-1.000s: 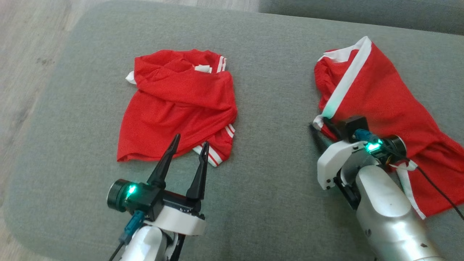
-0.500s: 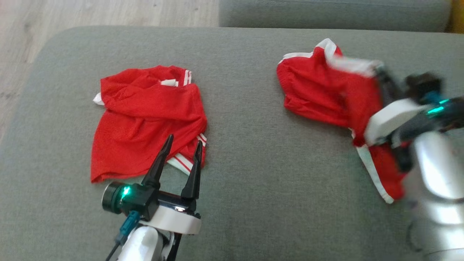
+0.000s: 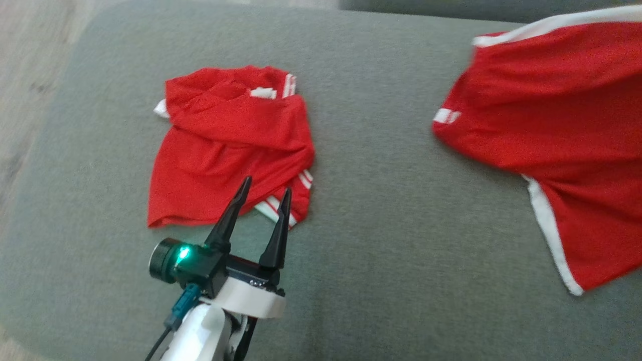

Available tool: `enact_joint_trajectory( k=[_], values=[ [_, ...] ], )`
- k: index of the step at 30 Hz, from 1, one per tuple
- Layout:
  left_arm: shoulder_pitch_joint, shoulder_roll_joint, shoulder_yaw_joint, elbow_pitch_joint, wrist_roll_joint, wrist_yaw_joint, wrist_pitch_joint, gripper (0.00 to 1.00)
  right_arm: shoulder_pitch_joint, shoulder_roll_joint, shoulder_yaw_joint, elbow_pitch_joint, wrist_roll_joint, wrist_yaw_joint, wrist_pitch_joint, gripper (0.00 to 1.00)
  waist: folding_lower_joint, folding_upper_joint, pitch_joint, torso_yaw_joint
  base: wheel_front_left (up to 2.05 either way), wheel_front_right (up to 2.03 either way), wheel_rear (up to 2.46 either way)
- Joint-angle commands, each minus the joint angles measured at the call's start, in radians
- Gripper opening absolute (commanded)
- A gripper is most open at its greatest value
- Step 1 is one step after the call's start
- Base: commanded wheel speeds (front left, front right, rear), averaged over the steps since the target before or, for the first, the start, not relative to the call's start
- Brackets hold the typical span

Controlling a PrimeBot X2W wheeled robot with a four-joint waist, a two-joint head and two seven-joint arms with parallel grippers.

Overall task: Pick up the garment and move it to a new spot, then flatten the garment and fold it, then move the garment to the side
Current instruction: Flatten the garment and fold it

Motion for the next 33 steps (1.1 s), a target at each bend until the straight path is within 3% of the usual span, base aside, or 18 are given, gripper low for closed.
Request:
enact_joint_trajectory(
  k=[1, 2, 3, 4, 5, 10, 18, 20, 21, 26, 33],
  values=[
    [-0.035, 0.000, 0.026, -0.028, 0.000, 0.002, -0.008, 1.00, -0.043, -0.025, 0.001, -0.019, -0.007, -0.001, -0.013, 0.00, -0.0001, 0.0000, 0.023, 0.030, 0.00, 0.00, 0.00],
    [-0.037, 0.000, 0.023, -0.027, -0.002, 0.003, -0.008, 1.00, -0.068, -0.042, -0.035, 0.019, -0.017, -0.001, -0.022, 0.00, -0.0001, 0.0000, 0.028, 0.040, 0.00, 0.00, 0.00],
    [-0.038, -0.001, 0.020, -0.027, -0.005, 0.004, -0.008, 1.00, -0.085, -0.055, -0.064, 0.053, -0.039, -0.001, -0.031, 0.29, -0.0001, 0.0000, 0.031, 0.049, 0.00, 0.00, 0.00],
    [-0.039, -0.001, 0.018, -0.027, -0.007, 0.005, -0.008, 1.00, -0.096, -0.070, -0.088, 0.082, -0.068, -0.001, -0.041, 0.96, -0.0001, 0.0000, 0.034, 0.056, 0.00, 0.00, 0.00],
    [-0.039, -0.001, 0.017, -0.027, -0.009, 0.007, -0.008, 1.00, -0.109, -0.082, -0.119, 0.109, -0.094, -0.001, -0.052, 1.00, -0.0001, 0.0000, 0.037, 0.060, 0.00, 0.00, 0.00],
    [-0.035, -0.001, 0.019, -0.027, -0.009, 0.016, -0.008, 1.00, -0.146, -0.071, -0.214, 0.203, -0.216, -0.001, -0.118, 1.00, -0.0001, 0.0000, 0.037, 0.054, 0.00, 0.00, 0.00],
    [-0.027, -0.001, 0.042, -0.022, 0.000, 0.013, -0.008, 1.00, -0.140, 0.114, -0.150, 0.260, -0.253, -0.001, -0.313, 1.00, -0.0001, 0.0000, -0.019, -0.035, 0.00, 0.00, 0.00],
    [-0.021, -0.001, 0.050, -0.021, 0.003, 0.012, -0.008, 1.00, -0.125, 0.175, -0.109, 0.260, -0.237, -0.001, -0.355, 1.00, -0.0001, 0.0000, -0.040, -0.060, 0.00, 0.00, 0.00],
    [-0.013, 0.000, 0.057, -0.022, 0.007, 0.011, -0.008, 1.00, -0.104, 0.235, -0.063, 0.248, -0.207, -0.001, -0.382, 1.00, -0.0001, 0.0000, -0.061, -0.084, 0.00, 0.00, 0.00],
    [0.013, 0.000, 0.070, -0.021, 0.011, 0.009, -0.008, 1.00, 0.007, 0.361, 0.079, 0.152, -0.087, -0.001, -0.406, 1.00, -0.0001, 0.0000, -0.112, -0.129, 0.00, 0.00, 0.00],
    [0.046, 0.000, 0.078, -0.020, 0.009, 0.008, -0.008, 1.00, 0.276, 0.403, 0.284, -0.081, 0.120, -0.001, -0.408, 1.00, -0.0001, 0.0000, -0.155, -0.156, 0.00, 0.00, 0.00]
  ],
)
